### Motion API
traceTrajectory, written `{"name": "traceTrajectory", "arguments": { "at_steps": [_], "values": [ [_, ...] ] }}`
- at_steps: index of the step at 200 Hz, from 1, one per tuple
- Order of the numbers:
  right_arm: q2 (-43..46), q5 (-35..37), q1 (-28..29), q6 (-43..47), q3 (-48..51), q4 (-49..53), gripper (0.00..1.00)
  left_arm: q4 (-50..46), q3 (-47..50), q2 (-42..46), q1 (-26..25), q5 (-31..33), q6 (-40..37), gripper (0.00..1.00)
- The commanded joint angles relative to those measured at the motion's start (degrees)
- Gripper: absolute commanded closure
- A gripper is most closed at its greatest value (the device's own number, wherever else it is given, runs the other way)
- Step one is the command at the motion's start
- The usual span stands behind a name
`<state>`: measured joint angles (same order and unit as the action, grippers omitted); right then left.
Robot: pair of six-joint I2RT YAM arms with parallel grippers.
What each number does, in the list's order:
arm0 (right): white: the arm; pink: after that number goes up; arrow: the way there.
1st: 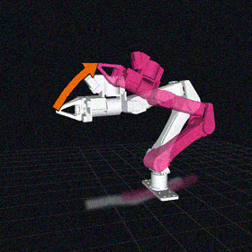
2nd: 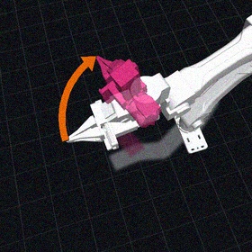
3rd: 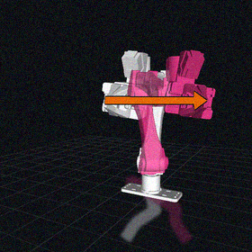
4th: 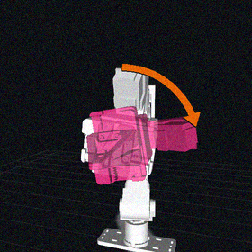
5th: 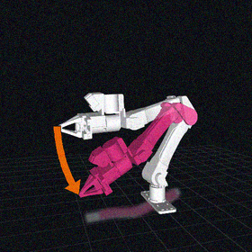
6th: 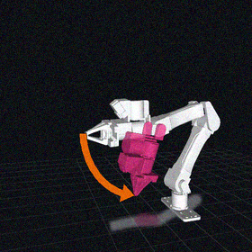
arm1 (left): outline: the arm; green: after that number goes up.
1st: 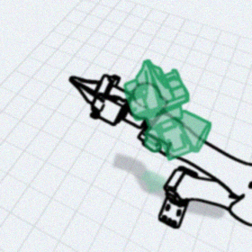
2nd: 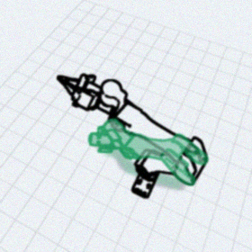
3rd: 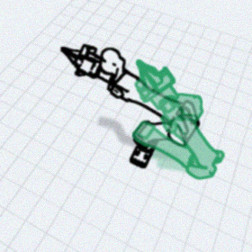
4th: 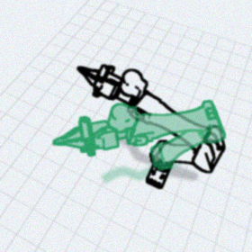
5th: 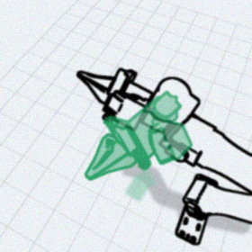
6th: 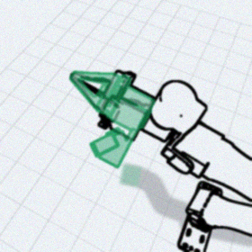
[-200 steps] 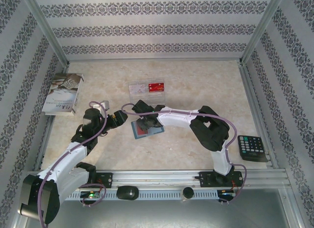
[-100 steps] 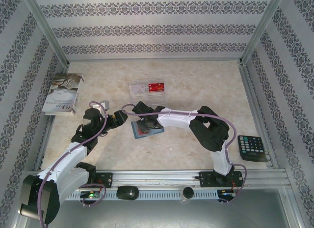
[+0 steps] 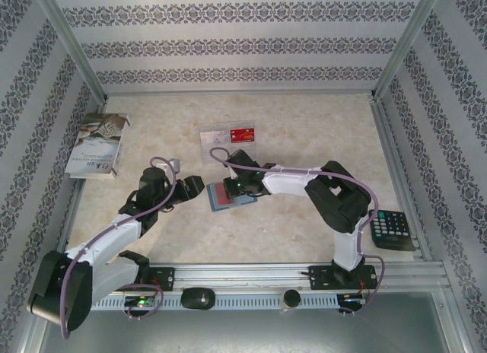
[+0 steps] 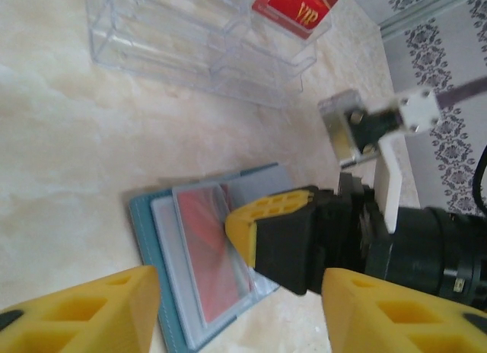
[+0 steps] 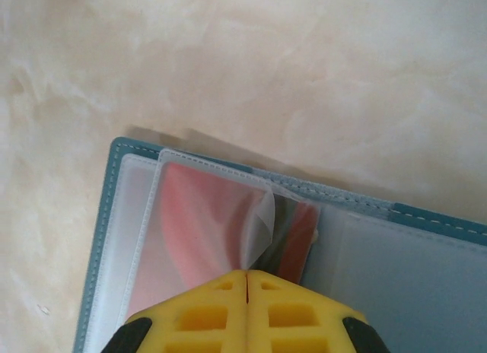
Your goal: Take the credit cards out of the card holder
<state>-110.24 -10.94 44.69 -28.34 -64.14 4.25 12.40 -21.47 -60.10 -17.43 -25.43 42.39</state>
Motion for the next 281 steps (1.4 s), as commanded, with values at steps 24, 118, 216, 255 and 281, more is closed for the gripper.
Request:
{"name": "traceTrajectory", "arguments": {
  "at_steps": [24,118,216,255,281],
  "values": [
    [3.9,-7.7,-2.3,-7.5,4.7,-10.1,1.0,10.4,0.0,-6.0,-3.3,0.3,2.0,0.55],
    [4.8,-10.1,-2.6,-9.5,5.5,-12.3,1.0,18.6,-4.3,-18.9,-6.6,1.6,2.7,0.48],
    [5.2,-9.8,-2.4,-9.7,5.8,-12.2,1.0,18.6,-7.0,-25.5,-9.1,2.5,2.8,0.74],
    [4.9,-10.2,-2.3,-10.2,5.5,-12.4,1.0,17.0,-7.0,-25.3,-9.3,2.5,2.9,0.95],
    [5.5,-9.6,-2.8,-10.7,5.6,-11.9,0.92,14.8,-6.7,-24.0,-9.4,2.8,2.5,1.0]
  ]
}}
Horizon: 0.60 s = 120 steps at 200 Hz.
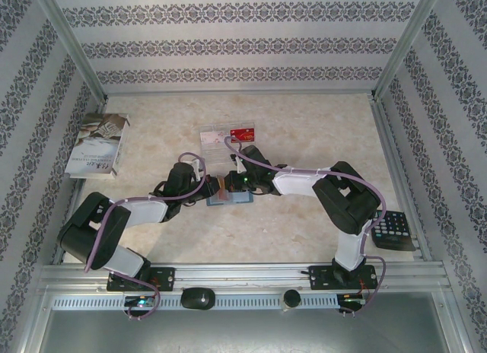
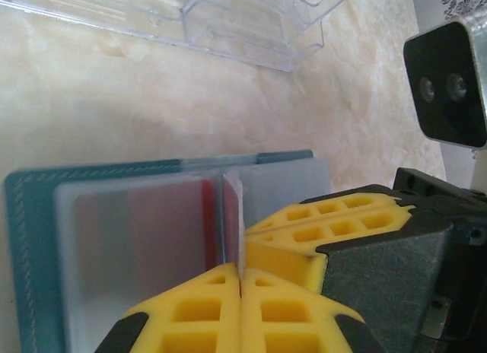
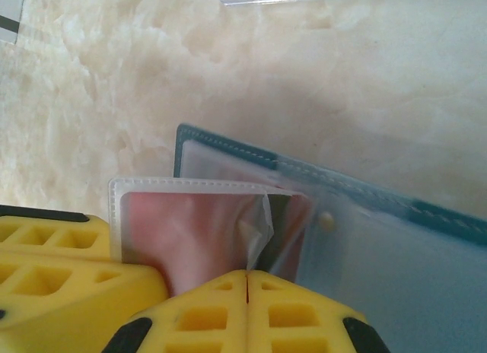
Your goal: Take the credit cards out of the card holder
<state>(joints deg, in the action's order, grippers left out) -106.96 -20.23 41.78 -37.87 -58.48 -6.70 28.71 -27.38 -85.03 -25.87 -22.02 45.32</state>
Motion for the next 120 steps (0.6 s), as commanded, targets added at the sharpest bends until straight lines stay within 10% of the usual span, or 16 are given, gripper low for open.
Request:
{"name": "traceTrajectory", "arguments": {
  "at_steps": [1,44,120],
  "values": [
    [2.3,-0.3,0.0,-1.2,0.0,-1.0,0.91,-1.7,-0.8,1.1,-0.9,-0.6,-0.5,1.0],
    [6.8,4.6,-2.2,1.7,0.4,6.7,0.65,-9.9,-2.0,5.6,-0.8,0.7,-1.6,1.0],
    [4.5,18.5,-0.5,8.6,0.3,21.4,0.88,-12.6,-6.3,3.4,-0.8,-1.8,-0.4,1.0]
  ]
}}
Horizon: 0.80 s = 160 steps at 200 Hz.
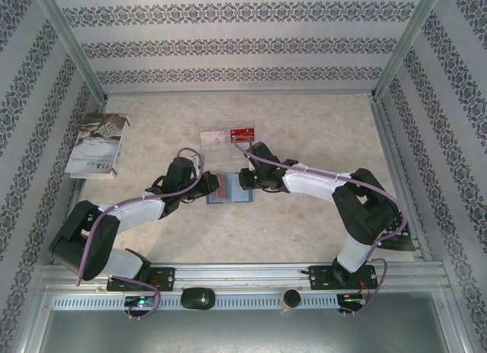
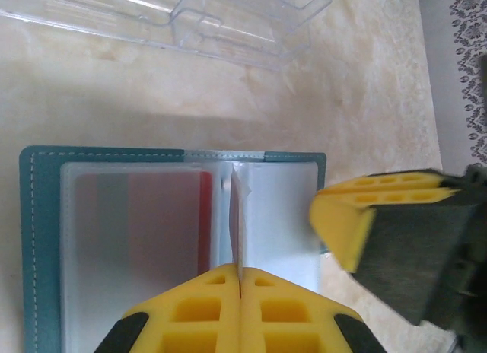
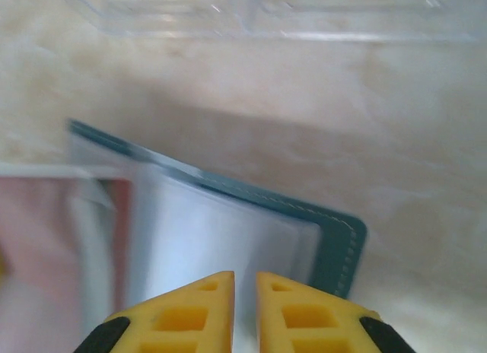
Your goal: Take the credit cards out of the card holder
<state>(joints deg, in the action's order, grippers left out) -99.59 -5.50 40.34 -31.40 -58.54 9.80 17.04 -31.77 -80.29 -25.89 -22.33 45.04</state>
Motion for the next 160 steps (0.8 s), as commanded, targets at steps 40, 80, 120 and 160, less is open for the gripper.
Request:
{"name": "traceTrajectory", "arguments": {
  "at_steps": [40,80,120,160],
  "values": [
    [-6.1,-1.2,1.3,-0.1,1.4,-1.0,0.9,1.9,-4.5,-4.7,-3.6,-4.8,1.8,0.79],
    [-2.7,-3.0,-1.5,-2.6,4.5,-5.1,0.85,7.4,-7.3,-10.9,-7.7,-7.3,5.4,0.68],
    [6.7,5.2,-4.5,-3.7,9.1,-2.4,0.7,8.1,-7.2,-11.3,-8.0,-5.3,5.6,0.61],
    [12.5,7.6,-3.7,-0.8,10.5,-3.3,0.64,-0.8,-8.9,-5.0,-8.0,0.8,-1.0,0.54]
  ]
}}
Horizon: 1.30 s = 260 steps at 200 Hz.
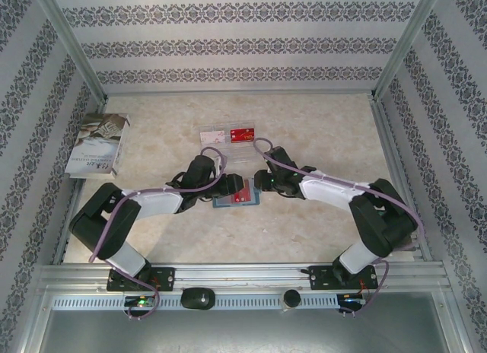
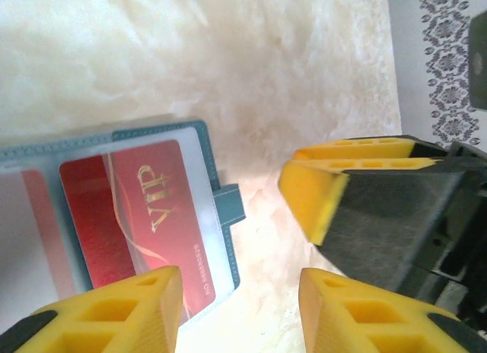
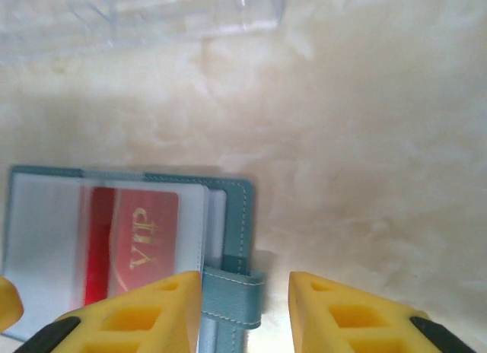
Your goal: Take the credit cards out of the card holder
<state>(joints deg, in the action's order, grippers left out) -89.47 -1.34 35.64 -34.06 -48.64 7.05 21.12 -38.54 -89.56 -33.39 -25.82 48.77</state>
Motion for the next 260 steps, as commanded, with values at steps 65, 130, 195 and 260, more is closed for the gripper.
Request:
{"name": "traceTrajectory", "arguments": {
  "at_steps": [65,130,195,260],
  "values": [
    [-7.1,-11.7,3.2,3.8,-1.9,-7.0,0.9,-5.5,-2.0,2.3,0.6,3.3,-7.0,0.52],
    [-12.6,-11.1,1.1,-0.5,1.0,-8.5,1.0,-2.6,-2.4,-3.7,0.8,2.1,-7.4,0.53],
    [-12.8,-8.2,1.0,-3.3,3.1,-9.3,1.0,-7.8,-3.3,-5.2,0.8,5.8,-7.7,0.56],
    [-12.1,-8.5,0.9,-4.5,3.3,-11.0,1.0,-11.8,-4.7,-7.2,0.8,6.4,-7.4,0.6]
  ]
}}
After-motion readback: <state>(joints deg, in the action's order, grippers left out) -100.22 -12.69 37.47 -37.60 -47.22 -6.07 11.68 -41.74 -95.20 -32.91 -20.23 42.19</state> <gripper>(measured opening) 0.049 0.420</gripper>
